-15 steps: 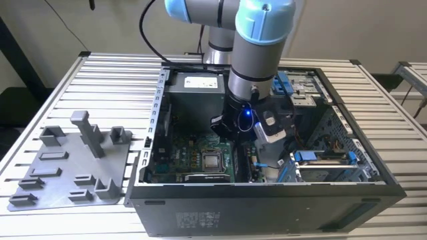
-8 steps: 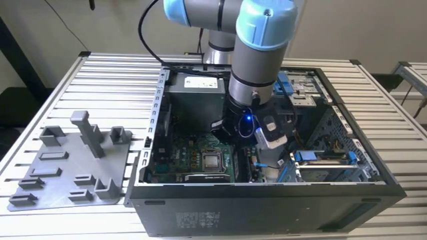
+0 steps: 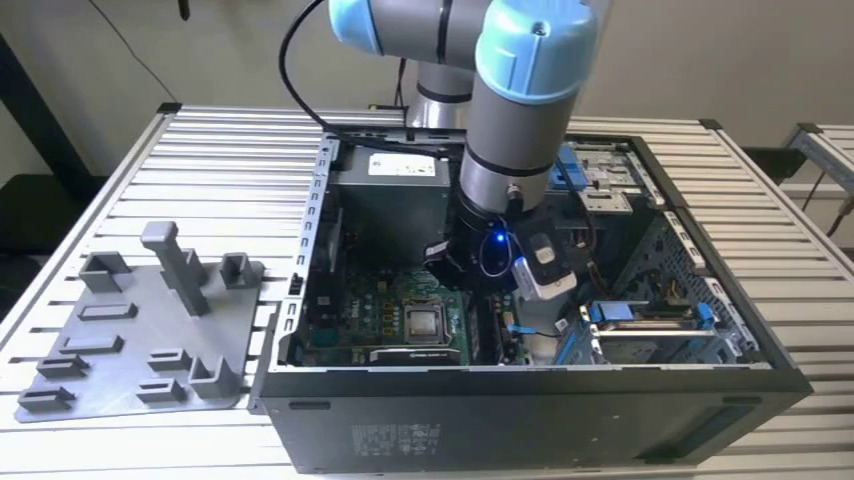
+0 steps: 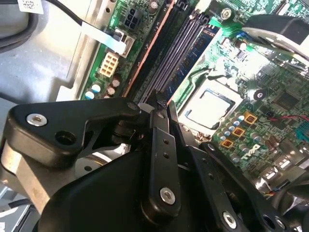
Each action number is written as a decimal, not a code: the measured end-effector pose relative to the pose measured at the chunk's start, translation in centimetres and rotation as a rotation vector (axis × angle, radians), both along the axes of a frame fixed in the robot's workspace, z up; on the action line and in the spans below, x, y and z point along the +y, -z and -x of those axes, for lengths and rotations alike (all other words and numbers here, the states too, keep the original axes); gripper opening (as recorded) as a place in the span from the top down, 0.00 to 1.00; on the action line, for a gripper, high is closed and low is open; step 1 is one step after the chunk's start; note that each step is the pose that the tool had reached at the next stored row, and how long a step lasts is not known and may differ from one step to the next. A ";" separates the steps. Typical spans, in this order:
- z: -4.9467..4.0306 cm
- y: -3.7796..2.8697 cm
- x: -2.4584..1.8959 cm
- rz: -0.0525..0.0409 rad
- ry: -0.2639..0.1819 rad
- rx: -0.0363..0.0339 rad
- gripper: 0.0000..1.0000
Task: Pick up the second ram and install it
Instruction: 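Insert the second ram into the second slot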
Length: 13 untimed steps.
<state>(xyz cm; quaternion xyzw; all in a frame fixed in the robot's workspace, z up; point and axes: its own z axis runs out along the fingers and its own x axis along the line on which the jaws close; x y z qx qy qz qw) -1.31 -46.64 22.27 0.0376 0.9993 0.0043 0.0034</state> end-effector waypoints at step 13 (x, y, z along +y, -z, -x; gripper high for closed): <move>-0.14 0.30 0.00 0.0000 -0.010 0.0000 0.86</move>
